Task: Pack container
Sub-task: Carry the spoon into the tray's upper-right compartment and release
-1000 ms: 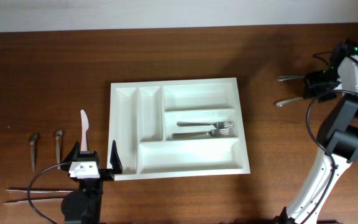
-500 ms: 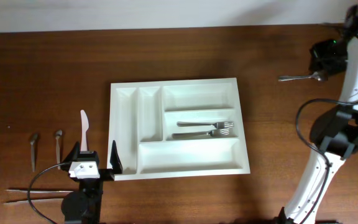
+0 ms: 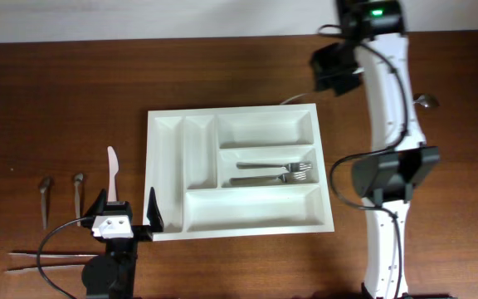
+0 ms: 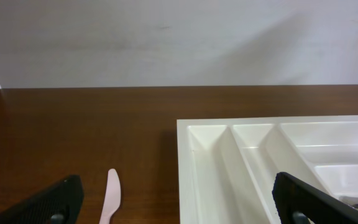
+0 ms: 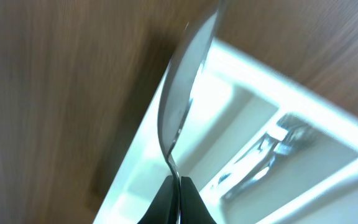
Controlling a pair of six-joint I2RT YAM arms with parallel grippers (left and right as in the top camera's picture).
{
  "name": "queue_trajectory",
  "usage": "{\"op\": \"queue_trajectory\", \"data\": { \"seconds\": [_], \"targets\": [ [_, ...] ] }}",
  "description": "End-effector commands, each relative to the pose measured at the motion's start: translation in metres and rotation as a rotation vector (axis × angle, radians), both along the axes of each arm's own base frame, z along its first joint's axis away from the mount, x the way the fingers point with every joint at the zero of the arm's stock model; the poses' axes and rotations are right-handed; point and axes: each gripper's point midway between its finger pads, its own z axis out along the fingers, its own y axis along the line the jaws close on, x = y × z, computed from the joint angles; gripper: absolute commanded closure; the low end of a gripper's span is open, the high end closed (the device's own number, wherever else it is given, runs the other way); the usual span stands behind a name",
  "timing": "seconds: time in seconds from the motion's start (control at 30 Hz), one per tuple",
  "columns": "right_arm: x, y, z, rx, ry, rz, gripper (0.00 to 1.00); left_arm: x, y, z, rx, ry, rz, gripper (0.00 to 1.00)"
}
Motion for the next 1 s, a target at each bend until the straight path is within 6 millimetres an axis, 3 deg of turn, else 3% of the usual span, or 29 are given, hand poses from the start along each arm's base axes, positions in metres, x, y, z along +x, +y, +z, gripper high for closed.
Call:
{"op": "queue_trajectory", "data": {
  "seconds": [0.0,0.1,0.23,0.43,0.57,0.67,0.73,0.8,0.9,0.97],
  "targets": [
    [-0.010,0.039,0.002,-0.012,0.029,-0.134,0.96,0.000,0.000,-0.001,0.015,0.000,-0.005,0.01],
    [-0.020,0.061,-0.004,-0.041,0.052,-0.184,0.96,0.000,0.000,-0.001,0.015,0.000,-0.005,0.01],
    [-0.030,0.072,-0.020,-0.099,0.091,-0.224,0.93,0.000,0.000,-0.001,0.015,0.000,-0.005,0.01],
    [-0.040,0.072,-0.050,-0.126,0.177,-0.229,0.93,0.000,0.000,-0.001,0.015,0.000,-0.005,0.01],
    [-0.040,0.068,-0.057,-0.145,0.186,-0.234,0.92,0.000,0.000,-0.001,0.015,0.000,-0.005,0.01],
    [-0.025,0.057,-0.055,-0.170,0.117,-0.191,0.70,0.000,0.000,-0.002,0.015,0.000,-0.005,0.01],
    [-0.011,0.045,-0.052,-0.180,0.064,-0.138,0.49,0.000,0.000,-0.001,0.015,0.000,-0.005,0.01],
    [0.003,0.027,-0.047,-0.179,0.021,-0.104,0.27,0.000,0.000,-0.001,0.015,0.000,-0.005,0.01],
    [0.027,-0.017,-0.035,-0.179,-0.054,-0.076,0.01,0.000,0.000,-0.001,0.015,0.000,-0.005,0.01],
    [0.044,-0.048,-0.030,-0.165,-0.112,-0.037,0.01,0.000,0.000,-0.001,0.015,0.000,-0.005,0.01]
  ]
}}
